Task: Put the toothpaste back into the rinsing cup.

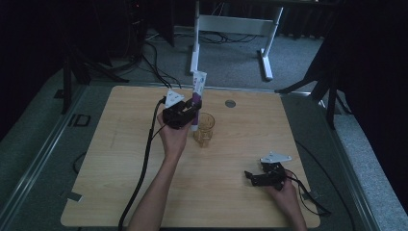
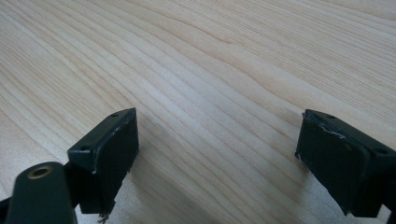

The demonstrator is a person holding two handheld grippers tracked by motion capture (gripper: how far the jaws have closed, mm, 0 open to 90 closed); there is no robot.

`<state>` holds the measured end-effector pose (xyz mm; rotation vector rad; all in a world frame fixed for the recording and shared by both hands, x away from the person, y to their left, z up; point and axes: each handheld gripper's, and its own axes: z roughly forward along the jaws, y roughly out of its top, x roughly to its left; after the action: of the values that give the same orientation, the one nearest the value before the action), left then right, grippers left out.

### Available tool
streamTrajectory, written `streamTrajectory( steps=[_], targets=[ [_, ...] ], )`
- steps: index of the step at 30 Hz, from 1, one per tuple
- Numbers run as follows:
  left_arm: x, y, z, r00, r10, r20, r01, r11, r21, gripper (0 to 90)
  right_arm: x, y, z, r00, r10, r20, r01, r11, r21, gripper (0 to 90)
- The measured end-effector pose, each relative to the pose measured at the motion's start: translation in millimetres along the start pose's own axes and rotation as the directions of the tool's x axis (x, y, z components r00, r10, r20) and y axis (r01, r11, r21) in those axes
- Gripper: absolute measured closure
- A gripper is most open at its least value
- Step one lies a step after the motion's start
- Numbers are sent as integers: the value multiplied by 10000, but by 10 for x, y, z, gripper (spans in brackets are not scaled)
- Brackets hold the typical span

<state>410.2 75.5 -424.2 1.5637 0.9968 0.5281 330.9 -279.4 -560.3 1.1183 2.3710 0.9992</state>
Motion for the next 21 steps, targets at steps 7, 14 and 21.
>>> streamTrajectory(
  steps=[7,14,21],
  targets=[
    [-15,9,67,10000,-31,94,33,9999,-155,683,0,0,0,10000,-2,3,2,10000,-2,126],
    [4,35,125,9998,-109,164,115,9993,-357,682,0,0,0,10000,0,0,0,10000,2,126],
    [-12,42,207,9992,98,377,-81,9989,-472,681,0,0,0,10000,0,1,0,10000,2,126]
  ],
)
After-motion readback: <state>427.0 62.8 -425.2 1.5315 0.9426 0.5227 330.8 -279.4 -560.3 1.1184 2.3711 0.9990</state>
